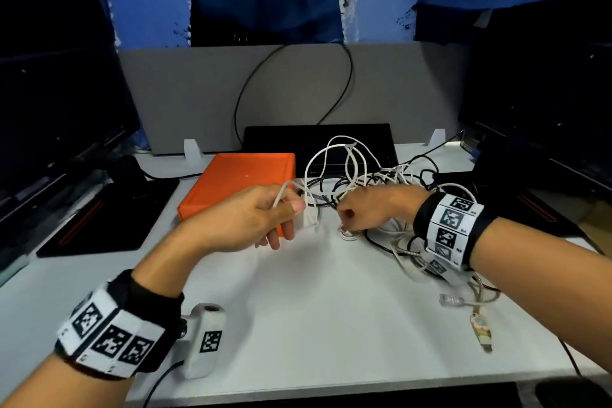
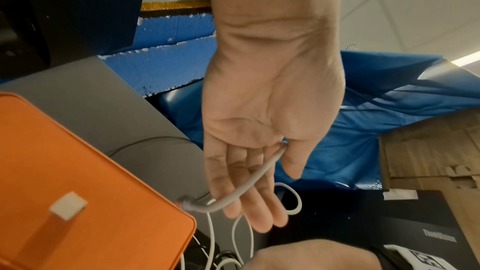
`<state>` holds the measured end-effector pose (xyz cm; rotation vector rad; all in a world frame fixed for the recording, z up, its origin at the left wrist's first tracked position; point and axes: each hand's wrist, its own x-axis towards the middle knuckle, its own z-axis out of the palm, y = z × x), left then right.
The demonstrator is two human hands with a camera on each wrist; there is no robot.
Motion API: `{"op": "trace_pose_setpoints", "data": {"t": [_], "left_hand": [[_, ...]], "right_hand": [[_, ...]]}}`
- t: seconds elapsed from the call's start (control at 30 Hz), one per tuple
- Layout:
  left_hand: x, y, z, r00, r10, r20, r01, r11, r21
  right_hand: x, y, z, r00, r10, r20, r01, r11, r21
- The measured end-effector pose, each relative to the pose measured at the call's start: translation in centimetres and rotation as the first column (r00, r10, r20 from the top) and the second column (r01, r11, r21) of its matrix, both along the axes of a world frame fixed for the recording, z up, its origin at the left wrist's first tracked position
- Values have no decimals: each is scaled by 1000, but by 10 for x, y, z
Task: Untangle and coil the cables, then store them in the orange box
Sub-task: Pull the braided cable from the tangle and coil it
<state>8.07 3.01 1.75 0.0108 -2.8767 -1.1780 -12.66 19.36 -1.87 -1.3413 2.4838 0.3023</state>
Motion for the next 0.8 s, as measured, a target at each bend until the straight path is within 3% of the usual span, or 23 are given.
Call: {"op": "trace_pose_setpoints", "data": {"t": [0.13, 0.27, 0.37, 0.43, 0.5, 0.57, 0.63, 0.73, 0.8], "left_hand": [[-7, 11, -1, 1000, -9, 20, 9, 1000, -3], [-21, 28, -2, 987, -54, 148, 66, 995, -76], [-37, 43, -6, 978, -96, 184, 135, 967, -215], [-53, 50, -9, 989, -81, 121, 111, 956, -271], [-67, 55, -13, 1000, 13, 18, -7, 958, -288], [-79, 57, -16, 992, 66, -109, -96, 948, -304], [-90, 58, -18, 979, 63, -196, -124, 940, -318], [-97, 64, -15, 982, 78, -172, -127, 946, -297], [-95, 70, -13, 997, 41, -72, -55, 977, -205]], "right_hand": [[-2, 0, -2, 999, -6, 51, 2, 997, 76], [-7, 6, -12, 996, -27, 83, 20, 996, 84], [-8, 8, -12, 989, 42, 142, -34, 997, -62], [-7, 13, -3, 976, 92, 198, -40, 967, -252], [-7, 22, 6, 949, 115, 294, 11, 919, -395], [-9, 34, 10, 885, 152, 440, 89, 873, -480], [-13, 43, 12, 857, 150, 493, 163, 828, -536], [-24, 51, 10, 898, 78, 433, 185, 826, -532], [-33, 54, 6, 965, -12, 263, 147, 853, -500]]}}
